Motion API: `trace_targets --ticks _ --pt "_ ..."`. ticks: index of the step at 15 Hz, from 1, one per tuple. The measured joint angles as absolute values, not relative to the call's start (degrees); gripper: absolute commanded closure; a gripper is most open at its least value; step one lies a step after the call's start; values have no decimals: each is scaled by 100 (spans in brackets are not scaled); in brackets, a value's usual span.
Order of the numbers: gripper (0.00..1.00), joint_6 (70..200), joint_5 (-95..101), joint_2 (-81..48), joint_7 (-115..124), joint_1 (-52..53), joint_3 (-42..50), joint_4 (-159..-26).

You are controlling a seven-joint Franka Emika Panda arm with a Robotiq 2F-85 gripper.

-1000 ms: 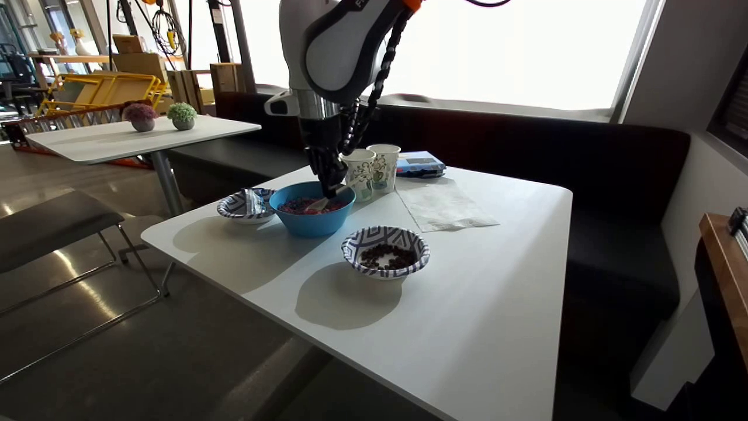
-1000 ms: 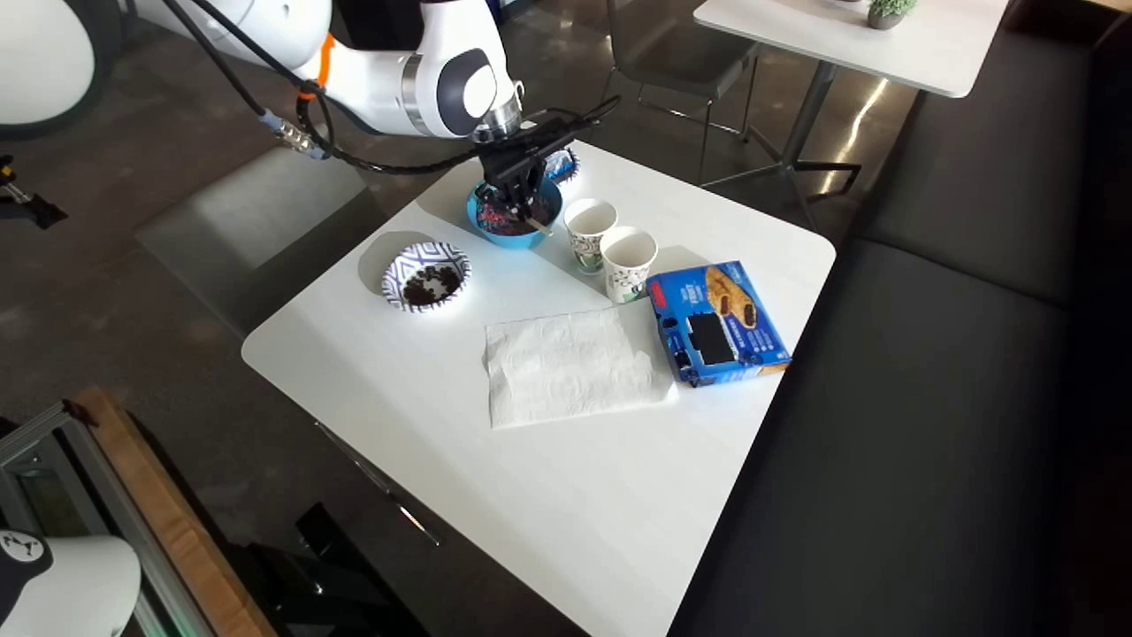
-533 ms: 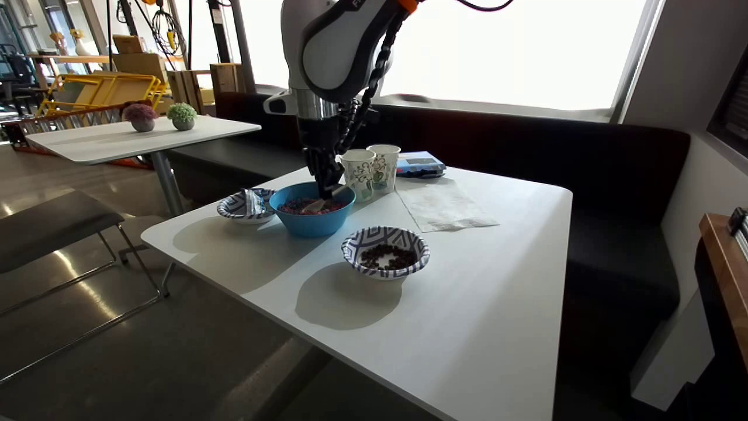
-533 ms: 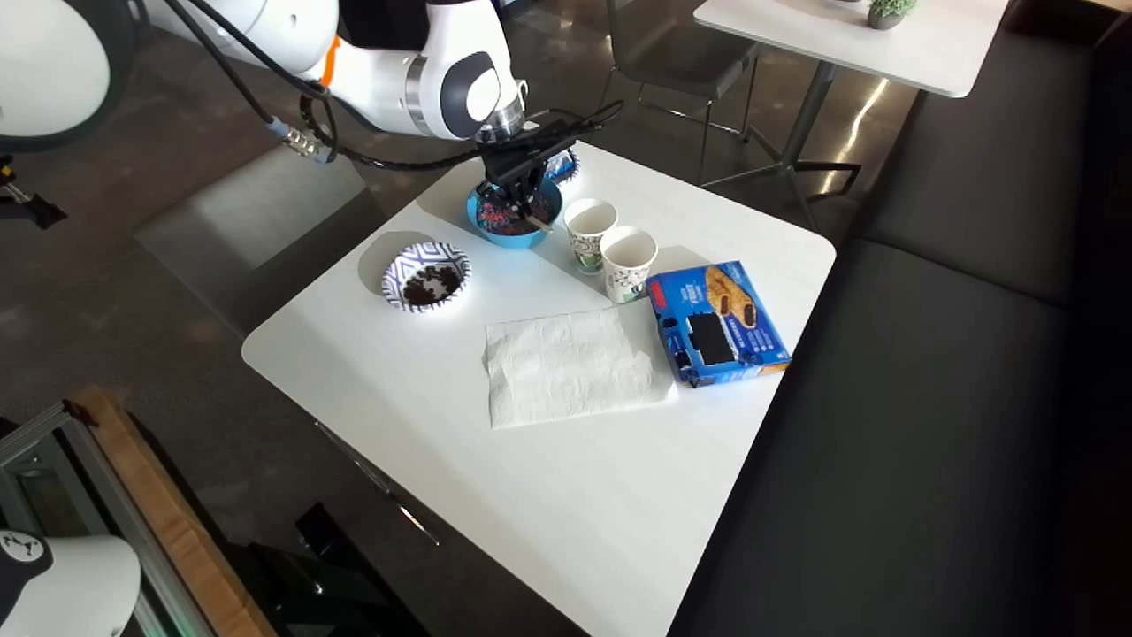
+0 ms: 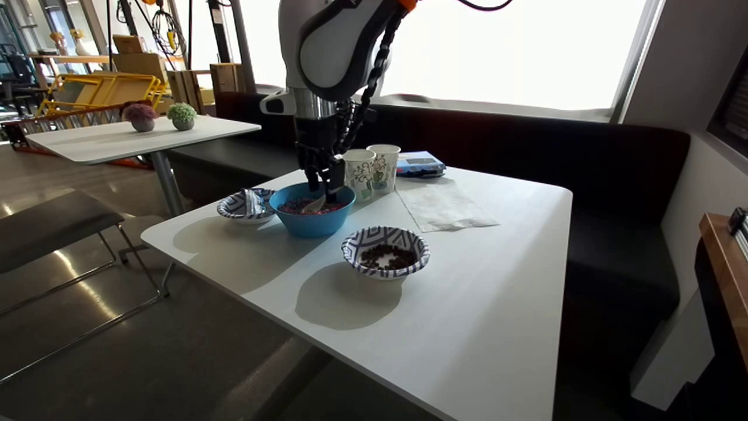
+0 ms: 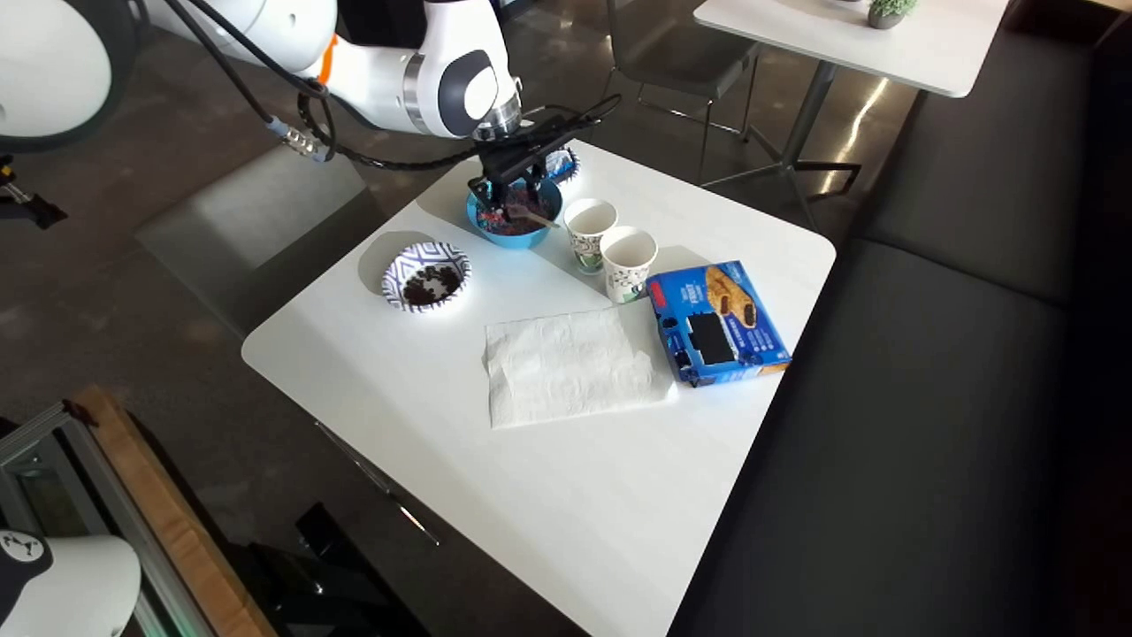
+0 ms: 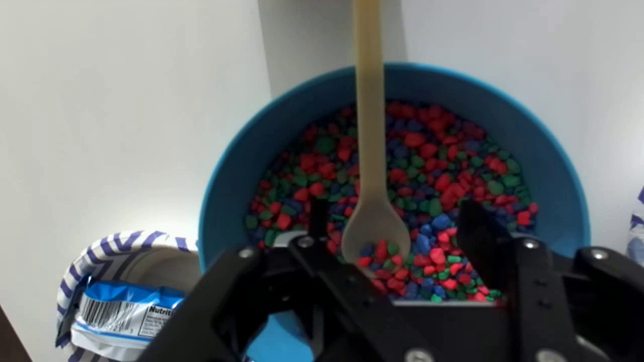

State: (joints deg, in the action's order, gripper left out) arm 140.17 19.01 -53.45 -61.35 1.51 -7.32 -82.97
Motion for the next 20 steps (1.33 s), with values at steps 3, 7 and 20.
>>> trace_targets --ticks 3,7,20 --pt "35 13971 1888 -5345 -6768 47 -896 -8283" --pt "44 13764 1821 -5351 -7738 -139 -972 -8254" --pt "54 14275 1291 -5414 -9002 -516 -1093 -8257"
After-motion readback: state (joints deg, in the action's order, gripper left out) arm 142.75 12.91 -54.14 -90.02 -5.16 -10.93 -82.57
